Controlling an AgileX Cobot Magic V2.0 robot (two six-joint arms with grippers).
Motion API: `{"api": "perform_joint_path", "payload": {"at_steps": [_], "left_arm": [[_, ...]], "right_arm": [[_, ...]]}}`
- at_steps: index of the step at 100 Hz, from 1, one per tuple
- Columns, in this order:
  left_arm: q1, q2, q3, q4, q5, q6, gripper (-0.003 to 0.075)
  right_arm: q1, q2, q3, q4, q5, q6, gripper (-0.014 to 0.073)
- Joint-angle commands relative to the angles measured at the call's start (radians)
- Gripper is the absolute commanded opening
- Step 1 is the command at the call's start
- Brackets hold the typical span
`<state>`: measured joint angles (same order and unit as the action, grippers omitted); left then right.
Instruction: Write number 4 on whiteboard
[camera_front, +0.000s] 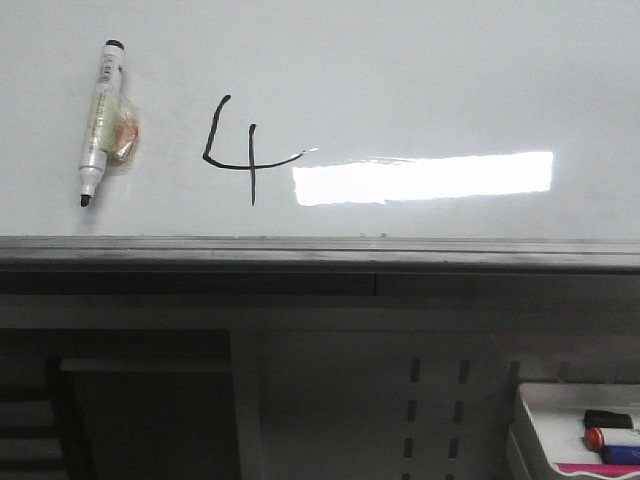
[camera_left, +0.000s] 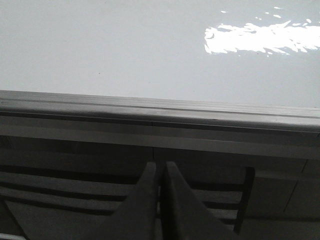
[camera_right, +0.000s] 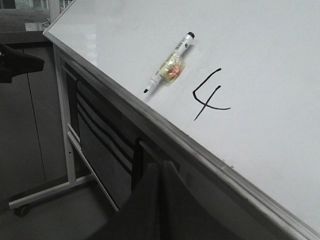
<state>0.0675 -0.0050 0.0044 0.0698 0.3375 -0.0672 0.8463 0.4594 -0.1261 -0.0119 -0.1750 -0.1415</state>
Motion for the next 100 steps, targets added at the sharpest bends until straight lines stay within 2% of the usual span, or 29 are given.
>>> {"api": "perform_joint_path", "payload": {"at_steps": [1, 20, 34, 48, 64, 79, 88, 100], "left_arm": [[0.004, -0.026, 0.033, -0.003, -0.053, 0.000, -0.0020], [0.004, -0.026, 0.033, -0.003, -0.053, 0.000, -0.0020], [0.004, -0.026, 0.033, -0.003, -0.053, 0.000, -0.0020], [0.004, -0.026, 0.033, -0.003, -0.053, 0.000, -0.0020], [0.004, -0.026, 0.033, -0.003, -0.053, 0.000, -0.0020], [0.004, -0.026, 0.033, -0.003, -0.053, 0.000, -0.0020], [0.004, -0.026, 0.033, -0.003, -0.053, 0.000, -0.0020], [0.004, -0.026, 0.033, -0.003, -0.053, 0.000, -0.0020]], "right_arm": [[-0.009, 0.001, -0.023, -0.012, -0.075, 0.001, -0.0064], [-0.039, 0.001, -0.023, -0.010, -0.101, 0.001, -0.0064], [-0.128, 0.001, -0.023, -0.010, -0.101, 0.001, -0.0064], [-0.276, 0.001, -0.023, -0.010, -0.100, 0.001, -0.0064], [-0.494, 0.001, -0.011, -0.010, -0.100, 0.001, -0.0064], [-0.677, 0.001, 0.038, 0.050, -0.109, 0.001, -0.0064], [-0.745, -0.004, 0.084, 0.079, -0.117, 0.001, -0.0064], [-0.785, -0.070, 0.145, 0.079, -0.106, 0.001, -0.0064]]}}
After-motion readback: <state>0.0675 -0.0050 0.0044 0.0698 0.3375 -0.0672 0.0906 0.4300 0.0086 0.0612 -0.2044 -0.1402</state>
